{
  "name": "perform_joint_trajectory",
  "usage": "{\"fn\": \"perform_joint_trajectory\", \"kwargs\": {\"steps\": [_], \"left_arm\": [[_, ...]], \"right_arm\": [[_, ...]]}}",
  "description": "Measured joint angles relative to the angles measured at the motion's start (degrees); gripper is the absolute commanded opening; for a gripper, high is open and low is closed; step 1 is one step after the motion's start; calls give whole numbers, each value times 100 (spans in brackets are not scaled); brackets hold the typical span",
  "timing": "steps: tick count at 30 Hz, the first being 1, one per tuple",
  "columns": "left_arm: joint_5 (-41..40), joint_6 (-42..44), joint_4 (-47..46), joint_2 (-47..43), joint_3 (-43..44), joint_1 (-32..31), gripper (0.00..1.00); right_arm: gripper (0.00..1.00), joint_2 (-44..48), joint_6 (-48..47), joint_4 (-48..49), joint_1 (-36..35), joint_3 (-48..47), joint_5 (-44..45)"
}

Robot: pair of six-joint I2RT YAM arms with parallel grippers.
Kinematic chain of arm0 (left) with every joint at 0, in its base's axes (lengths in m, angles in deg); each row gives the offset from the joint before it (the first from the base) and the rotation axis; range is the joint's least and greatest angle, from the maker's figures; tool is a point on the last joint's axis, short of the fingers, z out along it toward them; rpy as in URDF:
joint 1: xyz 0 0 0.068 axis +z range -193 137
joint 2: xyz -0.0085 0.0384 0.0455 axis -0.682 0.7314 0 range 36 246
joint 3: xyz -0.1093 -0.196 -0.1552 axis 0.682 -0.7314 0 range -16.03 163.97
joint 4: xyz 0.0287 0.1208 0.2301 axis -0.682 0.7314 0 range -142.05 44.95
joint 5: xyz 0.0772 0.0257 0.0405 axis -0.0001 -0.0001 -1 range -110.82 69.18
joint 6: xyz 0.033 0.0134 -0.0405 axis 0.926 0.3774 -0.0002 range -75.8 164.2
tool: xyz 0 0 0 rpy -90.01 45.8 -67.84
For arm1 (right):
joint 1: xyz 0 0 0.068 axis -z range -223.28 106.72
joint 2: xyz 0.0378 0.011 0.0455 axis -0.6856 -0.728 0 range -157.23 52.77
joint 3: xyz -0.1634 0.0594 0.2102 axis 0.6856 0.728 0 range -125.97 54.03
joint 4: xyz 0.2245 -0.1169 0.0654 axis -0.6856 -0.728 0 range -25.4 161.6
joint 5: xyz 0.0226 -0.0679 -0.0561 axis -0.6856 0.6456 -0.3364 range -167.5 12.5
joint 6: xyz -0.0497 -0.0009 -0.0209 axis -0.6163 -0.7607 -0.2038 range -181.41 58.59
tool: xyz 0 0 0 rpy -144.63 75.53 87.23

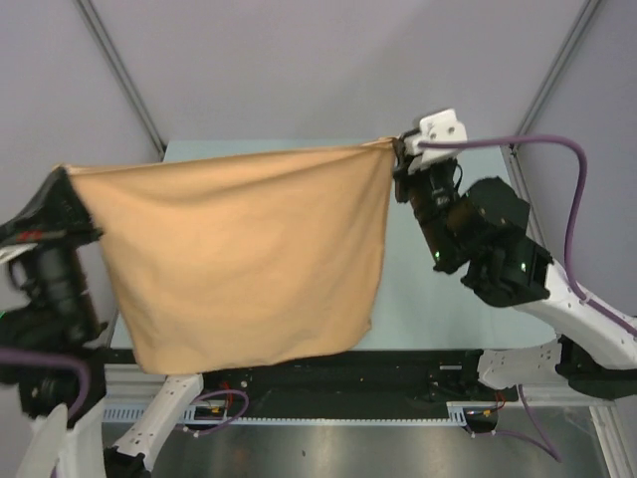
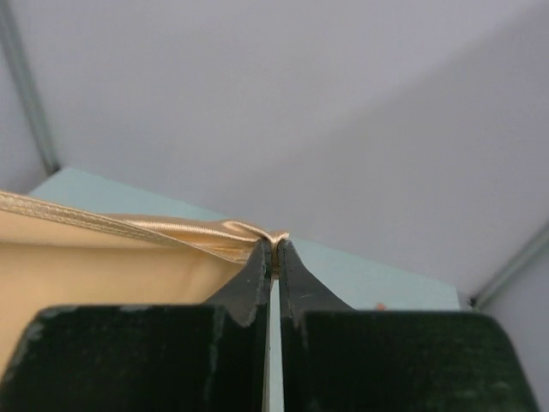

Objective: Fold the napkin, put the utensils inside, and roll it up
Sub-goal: Flatten the napkin out

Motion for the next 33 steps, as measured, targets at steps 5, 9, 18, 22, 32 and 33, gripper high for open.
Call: {"fn": "perform_joint_trajectory", "kwargs": {"steps": [5,9,18,22,32,33], "left_arm": [[-208,24,-350,1141,-1255,13,0],[-208,-37,-693,2465,-2002,140,0],[227,-479,-678,6500,-702,817,82],[568,-619,162,7984,1032,1023,100],[1360,-669,1154,7337,2190,1071,100],[1497,-669,1191,7086,2096,1071,100]], "right_arm": [[0,-299,1281,-730,2098,98,-1401],[0,-1047,2039,-695,3626,671,-2898],[49,-5156,3023,-588,5174,-448,-5318],[67,-6500,3377,-988,5569,-2026,-6161],[67,-5204,3563,-1427,5910,-1456,-6749],[66,-4819,3560,-1410,5882,-957,-6723]]}}
